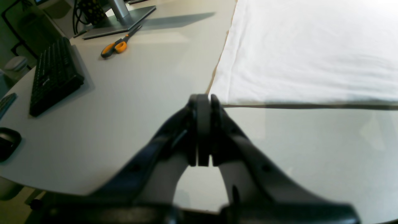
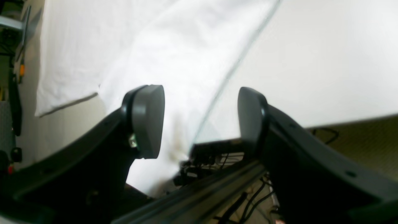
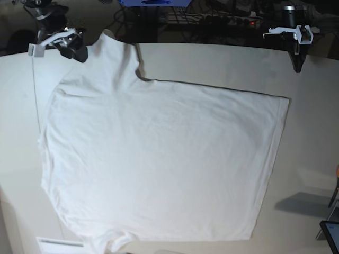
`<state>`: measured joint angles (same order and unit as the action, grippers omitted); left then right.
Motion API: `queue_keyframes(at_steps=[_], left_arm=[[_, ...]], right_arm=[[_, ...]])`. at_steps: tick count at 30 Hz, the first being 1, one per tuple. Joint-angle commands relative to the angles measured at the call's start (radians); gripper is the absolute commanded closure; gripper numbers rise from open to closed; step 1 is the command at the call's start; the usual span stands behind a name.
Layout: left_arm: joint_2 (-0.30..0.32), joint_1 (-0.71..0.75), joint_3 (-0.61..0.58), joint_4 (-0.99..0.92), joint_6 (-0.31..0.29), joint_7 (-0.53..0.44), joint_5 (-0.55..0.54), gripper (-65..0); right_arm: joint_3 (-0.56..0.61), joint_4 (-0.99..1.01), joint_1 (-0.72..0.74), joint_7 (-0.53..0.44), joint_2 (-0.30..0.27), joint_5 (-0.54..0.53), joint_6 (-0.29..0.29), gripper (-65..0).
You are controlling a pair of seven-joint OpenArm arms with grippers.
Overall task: Fold the T-shirt properly
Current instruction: 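Lower the right gripper onto the shirt's shoulder corner and grasp it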
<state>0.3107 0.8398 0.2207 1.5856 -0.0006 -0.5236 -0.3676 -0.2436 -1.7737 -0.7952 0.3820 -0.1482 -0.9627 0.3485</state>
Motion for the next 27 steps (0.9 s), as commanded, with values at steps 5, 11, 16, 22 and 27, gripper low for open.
queue_keyframes(at_steps=[5, 11, 16, 22, 27], left_arm=[[0.011, 0.014, 0.007, 0.011, 0.004, -0.031, -0.005, 0.0], [0.012, 0.013, 0.007, 0.005, 0.004, -0.031, -0.005, 0.0], [0.014, 0.013, 0.007, -0.008, 0.004, -0.031, -0.005, 0.0], [0.015, 0.013, 0.007, -0.017, 0.004, -0.031, -0.005, 0.0], [0.015, 0.013, 0.004, -0.017, 0.004, -0.03, -0.005, 0.0]], right_arm=[[0.003, 0.024, 0.001, -0.015, -0.004, -0.011, 0.013, -35.4], [0.105, 0.024, 0.023, -0.015, -0.006, -0.008, 0.013, -35.3], [0.143, 0.024, 0.041, -0.015, -0.006, -0.008, 0.011, -35.0], [0.142, 0.024, 0.055, -0.015, -0.008, -0.008, 0.011, -21.9], [0.138, 0.025, 0.087, 0.045, -0.008, -0.008, 0.007, 0.0]])
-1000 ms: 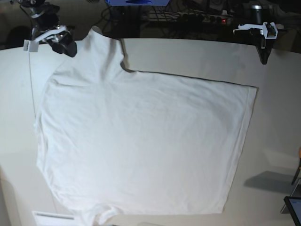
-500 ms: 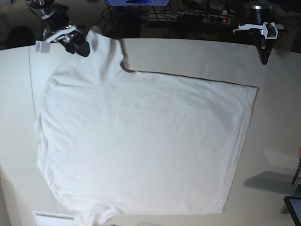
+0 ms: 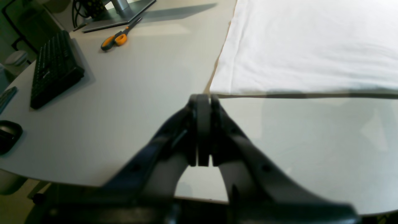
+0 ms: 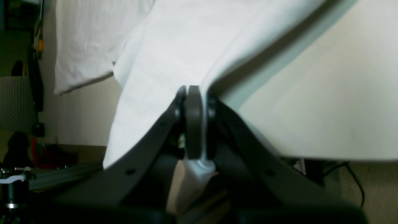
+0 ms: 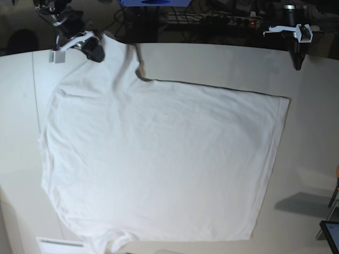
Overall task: Fold the T-shirt properly
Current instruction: 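Lower the right gripper onto the shirt's shoulder corner and grasp it, then lower the left gripper onto the opposite shoulder corner and grasp it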
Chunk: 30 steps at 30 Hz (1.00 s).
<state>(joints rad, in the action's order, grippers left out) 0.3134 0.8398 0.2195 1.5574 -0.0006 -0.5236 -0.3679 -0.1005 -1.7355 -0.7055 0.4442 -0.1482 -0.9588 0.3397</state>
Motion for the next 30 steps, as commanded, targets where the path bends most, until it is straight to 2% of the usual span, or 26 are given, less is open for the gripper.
queue_keyframes(at_steps=[1, 6, 9, 12, 15, 18, 19, 21, 24, 27, 30], left_arm=[[0.013, 0.013, 0.005, 0.012, 0.004, -0.028, -0.004, 0.0], [0.014, -0.001, 0.008, 0.022, 0.004, 0.092, -0.01, 0.0], [0.014, -0.043, 0.001, 0.022, 0.003, 0.202, -0.012, -8.2], [0.011, -0.092, -0.016, 0.039, -0.008, 0.328, -0.013, -24.0], [-0.001, -0.121, -0.01, 0.097, -0.097, 0.449, -0.019, -43.0], [-0.016, -0.138, 0.008, 0.14, -0.134, 0.524, -0.116, -57.6], [-0.016, -0.138, 0.027, 0.145, -0.134, 0.538, -0.159, -59.8], [-0.018, -0.141, 0.064, 0.142, -0.137, 0.567, -0.271, -59.3], [-0.018, -0.142, 0.11, 0.142, -0.137, 0.609, -0.395, -53.2], [-0.018, -0.175, 0.142, 0.142, -0.137, 0.666, -0.458, -47.4], [-0.021, -0.219, 0.179, 0.13, -0.137, 0.753, -0.492, -46.2]], right_arm=[[-0.006, -0.011, 0.001, -0.006, -0.008, -0.012, 0.015, -0.3], [-0.031, -0.005, 0.01, 0.002, -0.012, -0.012, 0.015, -0.6], [-0.061, -0.005, 0.008, 0.002, -0.014, -0.012, 0.015, -0.6], [-0.077, -0.005, 0.004, 0.003, -0.014, -0.012, 0.015, -0.6], [-0.074, -0.005, 0.004, 0.003, -0.014, -0.012, 0.015, -0.4], [-0.069, -0.005, 0.004, 0.003, -0.014, -0.012, 0.015, -0.4], [-0.069, -0.005, 0.004, 0.003, -0.014, -0.012, 0.015, -0.4], [-0.069, -0.005, 0.004, 0.003, -0.014, -0.012, 0.015, -0.4], [-0.069, -0.005, 0.004, 0.003, -0.014, -0.012, 0.015, -0.4], [-0.067, -0.005, 0.004, 0.003, -0.014, -0.012, 0.015, -0.4], [-0.066, -0.005, 0.007, 0.003, -0.014, -0.012, 0.015, -0.4]])
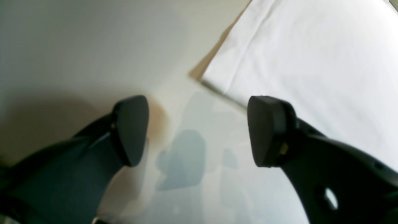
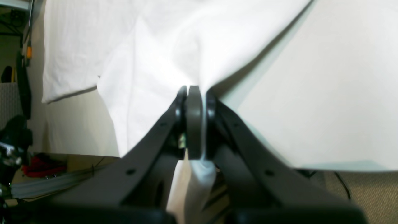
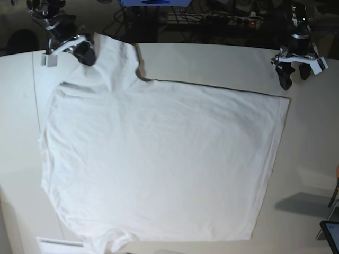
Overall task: Fold the T-shirt properly
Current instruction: 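Lower the left gripper onto the opposite shoulder corner and grasp it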
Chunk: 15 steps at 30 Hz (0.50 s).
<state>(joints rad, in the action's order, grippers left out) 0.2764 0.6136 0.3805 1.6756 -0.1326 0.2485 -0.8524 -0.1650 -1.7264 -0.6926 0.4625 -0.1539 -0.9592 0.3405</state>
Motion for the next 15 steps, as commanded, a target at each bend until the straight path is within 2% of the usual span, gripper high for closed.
queue_keyframes(at_steps=[1, 9, 12, 15], left_arm=[[0.016, -0.016, 0.022, 0.005, -0.006, 0.002, -0.024, -46.2], [0.019, -0.126, 0.059, -0.093, -0.006, 0.153, -0.242, -46.0], [0.017, -0.165, 0.05, -0.141, -0.009, 0.196, -0.256, -46.0], [0.013, -0.195, 0.048, -0.185, -0.051, 0.226, -0.262, -46.0]], right_arm=[[-0.001, -0.014, -0.006, -0.015, -0.008, -0.011, 0.015, -0.4], [-0.001, -0.014, -0.006, -0.015, -0.009, -0.01, 0.016, -0.4], [-0.001, -0.014, -0.005, -0.015, -0.009, -0.01, 0.016, -0.3], [-0.001, -0.014, -0.005, -0.015, -0.009, -0.01, 0.016, -0.3]])
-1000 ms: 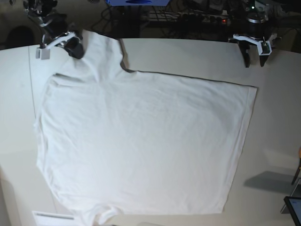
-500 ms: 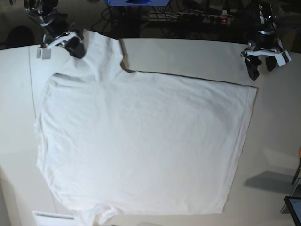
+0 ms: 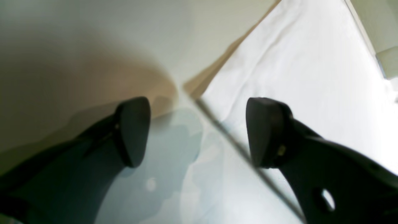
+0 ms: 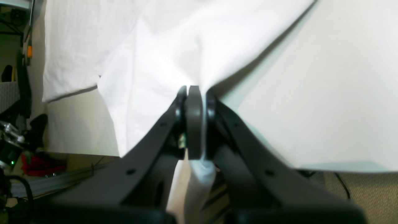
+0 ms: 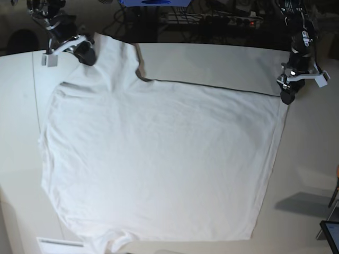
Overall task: Fold the T-shirt properly
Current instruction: 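Lower the left gripper onto the opposite shoulder corner and grasp it, then lift both shoulder corners and pull them across the shirt toward the hem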
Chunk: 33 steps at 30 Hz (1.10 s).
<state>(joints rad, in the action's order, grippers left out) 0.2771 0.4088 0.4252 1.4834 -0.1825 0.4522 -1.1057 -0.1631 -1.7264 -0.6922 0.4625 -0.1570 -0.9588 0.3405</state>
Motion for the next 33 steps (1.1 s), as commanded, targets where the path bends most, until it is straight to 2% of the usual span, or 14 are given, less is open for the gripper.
queue_keyframes(at_steps=[1, 4, 10, 17, 22, 24, 28, 31, 33], left_arm=[[0.012, -0.003, 0.004, -0.007, -0.019, 0.03, -0.009, -46.0], [0.012, -0.026, 0.004, -0.04, -0.039, 0.033, -0.009, -46.0], [0.011, -0.06, 0.001, -0.065, -0.039, 0.035, -0.004, -45.9], [0.0, -0.1, -0.102, -0.073, -0.039, 0.035, -0.003, -45.9], [-0.003, -0.118, -0.13, -0.109, -0.039, 0.032, -0.006, -44.7], [-0.003, -0.118, -0.122, -0.117, -0.039, 0.032, -0.006, -36.3], [0.003, -0.115, -0.121, -0.119, -0.039, 0.032, -0.003, -1.3], [0.004, -0.112, -0.121, -0.115, -0.038, 0.032, -0.003, 0.0], [0.004, -0.112, -0.121, -0.114, -0.035, 0.032, -0.003, 0.0]], right_arm=[[-0.003, -0.014, -0.005, -0.015, -0.006, -0.01, 0.016, -0.3], [-0.003, -0.014, -0.005, -0.015, -0.016, -0.01, 0.016, -0.3], [-0.003, -0.014, -0.005, -0.015, -0.026, -0.01, 0.016, -0.3], [-0.003, -0.014, 0.002, -0.015, -0.026, -0.01, 0.015, -0.3], [-0.003, -0.014, 0.002, -0.015, -0.026, -0.01, 0.015, -0.3], [-0.003, -0.014, 0.002, -0.015, -0.026, -0.01, 0.015, -0.3], [-0.003, -0.014, 0.004, -0.015, -0.026, -0.01, 0.015, -0.3], [-0.003, -0.014, 0.004, -0.015, -0.029, -0.01, 0.015, -0.3], [-0.003, -0.014, 0.004, -0.015, -0.051, -0.01, 0.016, -0.3]])
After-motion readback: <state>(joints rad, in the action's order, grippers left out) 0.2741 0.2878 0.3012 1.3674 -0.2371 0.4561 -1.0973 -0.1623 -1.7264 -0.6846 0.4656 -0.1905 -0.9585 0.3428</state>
